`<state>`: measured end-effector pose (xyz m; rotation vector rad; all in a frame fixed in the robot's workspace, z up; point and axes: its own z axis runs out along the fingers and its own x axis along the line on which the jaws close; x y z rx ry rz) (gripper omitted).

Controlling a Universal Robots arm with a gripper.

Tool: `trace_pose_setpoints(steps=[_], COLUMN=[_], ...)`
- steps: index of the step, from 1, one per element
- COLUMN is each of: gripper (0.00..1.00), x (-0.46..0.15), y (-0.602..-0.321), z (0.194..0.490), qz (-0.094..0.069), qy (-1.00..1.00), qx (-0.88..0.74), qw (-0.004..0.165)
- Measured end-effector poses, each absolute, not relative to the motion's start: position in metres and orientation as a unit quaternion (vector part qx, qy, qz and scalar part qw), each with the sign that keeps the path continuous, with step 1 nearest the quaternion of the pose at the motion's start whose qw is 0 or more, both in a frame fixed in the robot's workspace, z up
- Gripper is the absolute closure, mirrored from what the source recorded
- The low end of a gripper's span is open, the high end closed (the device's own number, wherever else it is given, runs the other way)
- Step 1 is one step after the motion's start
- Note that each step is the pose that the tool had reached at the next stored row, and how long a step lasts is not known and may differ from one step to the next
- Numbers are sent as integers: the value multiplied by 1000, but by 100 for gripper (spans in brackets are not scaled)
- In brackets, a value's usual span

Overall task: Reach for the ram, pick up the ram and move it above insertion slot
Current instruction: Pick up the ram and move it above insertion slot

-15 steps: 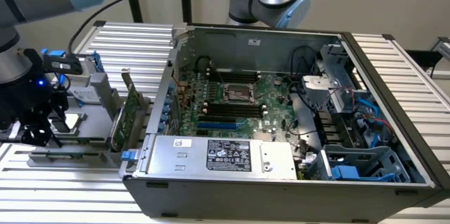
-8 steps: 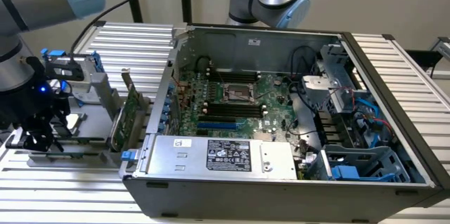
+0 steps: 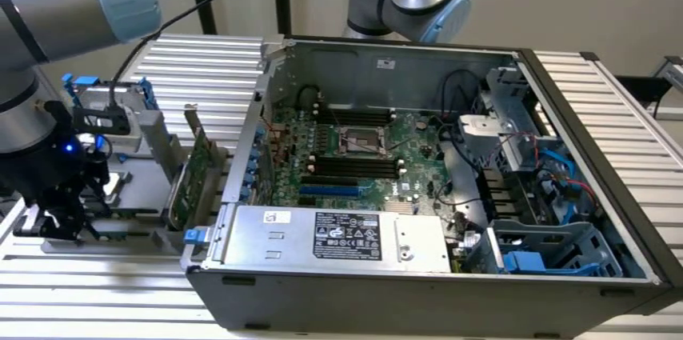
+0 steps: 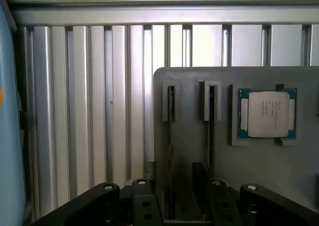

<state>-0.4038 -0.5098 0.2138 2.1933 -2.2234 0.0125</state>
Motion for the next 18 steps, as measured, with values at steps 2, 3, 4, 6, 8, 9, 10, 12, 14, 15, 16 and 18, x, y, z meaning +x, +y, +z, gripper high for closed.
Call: trace_pose_setpoints(steps=[2,3,4,6,8,9,10,12,14,15,16,18], gripper=[58,58,58,58,58,58,58,58,58,58,58,58], x=[-404,-404,-404,-404,-404,-404,-404,-404,-404,-404,-404,-404], y=[-511,-511,-512,-512,-512,-512,-512,-512,-512,-512,-512,-511], z=[211,209,208,205,203,202,202,201,200,200,200,199], qz=[5,5,6,6,6,7,7,7,7,7,7,7], qy=[-712,-713,-713,-713,-713,-713,-713,-713,-713,-713,-713,-713], qx=[702,702,701,701,701,701,701,701,701,701,701,701], qw=[9,9,8,8,8,7,7,7,7,7,7,6])
